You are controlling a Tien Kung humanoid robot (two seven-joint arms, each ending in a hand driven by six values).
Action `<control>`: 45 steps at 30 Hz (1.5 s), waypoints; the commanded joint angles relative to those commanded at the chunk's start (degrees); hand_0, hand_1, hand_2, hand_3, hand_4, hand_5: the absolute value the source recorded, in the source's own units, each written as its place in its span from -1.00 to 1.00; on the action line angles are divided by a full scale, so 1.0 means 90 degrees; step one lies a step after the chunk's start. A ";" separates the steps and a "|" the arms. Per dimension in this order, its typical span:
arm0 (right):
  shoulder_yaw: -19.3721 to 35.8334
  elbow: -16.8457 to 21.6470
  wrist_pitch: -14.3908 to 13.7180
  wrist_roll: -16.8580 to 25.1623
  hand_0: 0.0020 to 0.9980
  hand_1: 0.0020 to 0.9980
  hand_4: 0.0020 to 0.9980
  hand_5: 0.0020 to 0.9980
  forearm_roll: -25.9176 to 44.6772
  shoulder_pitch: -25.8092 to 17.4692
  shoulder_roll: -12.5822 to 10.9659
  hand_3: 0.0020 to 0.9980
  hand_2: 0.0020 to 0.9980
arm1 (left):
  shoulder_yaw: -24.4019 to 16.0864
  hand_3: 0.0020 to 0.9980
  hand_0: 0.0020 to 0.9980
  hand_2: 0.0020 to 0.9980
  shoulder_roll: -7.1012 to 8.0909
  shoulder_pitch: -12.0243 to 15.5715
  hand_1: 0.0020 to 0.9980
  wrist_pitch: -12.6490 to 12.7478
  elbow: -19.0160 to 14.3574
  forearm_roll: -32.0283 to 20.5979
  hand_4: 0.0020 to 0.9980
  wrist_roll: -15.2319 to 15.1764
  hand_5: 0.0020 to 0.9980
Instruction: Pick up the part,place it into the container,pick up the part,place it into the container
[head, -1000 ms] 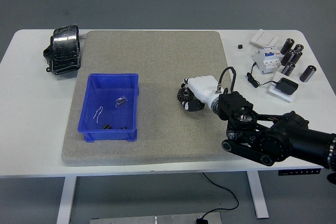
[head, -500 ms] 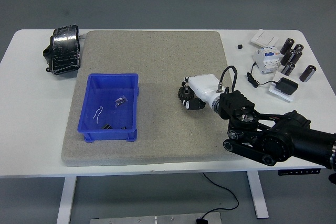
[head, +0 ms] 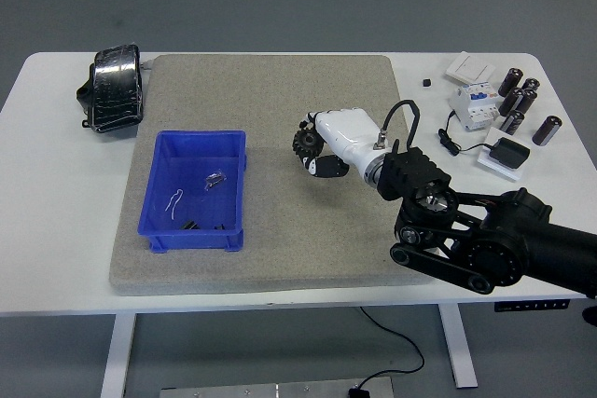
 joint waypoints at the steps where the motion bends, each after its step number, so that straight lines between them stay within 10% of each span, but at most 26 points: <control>1: 0.0019 0.0164 0.0001 -0.0038 -0.49 -0.15 -0.09 -0.77 -0.0066 0.0019 -0.0008 0.37 0.04 | -0.0003 0.12 0.33 0.23 0.0001 0.0000 0.28 0.0001 -0.0001 0.0004 0.46 0.0004 0.29; 15: -0.0420 0.1795 -0.0562 0.0554 -0.50 -0.14 -0.09 -0.76 0.0365 0.0108 0.0282 0.37 0.06 | -0.0035 0.12 0.33 0.23 0.0144 -0.0028 0.28 0.0023 -0.0054 -0.0068 0.47 -0.0003 0.29; 22: -0.0477 0.1716 -0.0912 0.1197 -0.44 -0.06 -0.10 -0.71 0.0954 0.0104 0.0365 0.38 0.14 | -0.0079 0.12 0.32 0.23 0.0166 -0.0038 0.28 0.0050 -0.0064 -0.0014 0.47 -0.0007 0.30; 45: -0.0927 0.0795 -0.0831 0.0707 -0.37 0.14 -0.03 -0.53 0.0527 0.0205 0.0733 0.40 0.30 | -0.0156 0.12 0.32 0.22 0.0127 -0.0092 0.28 -0.0016 -0.0048 0.0153 0.48 0.0045 0.30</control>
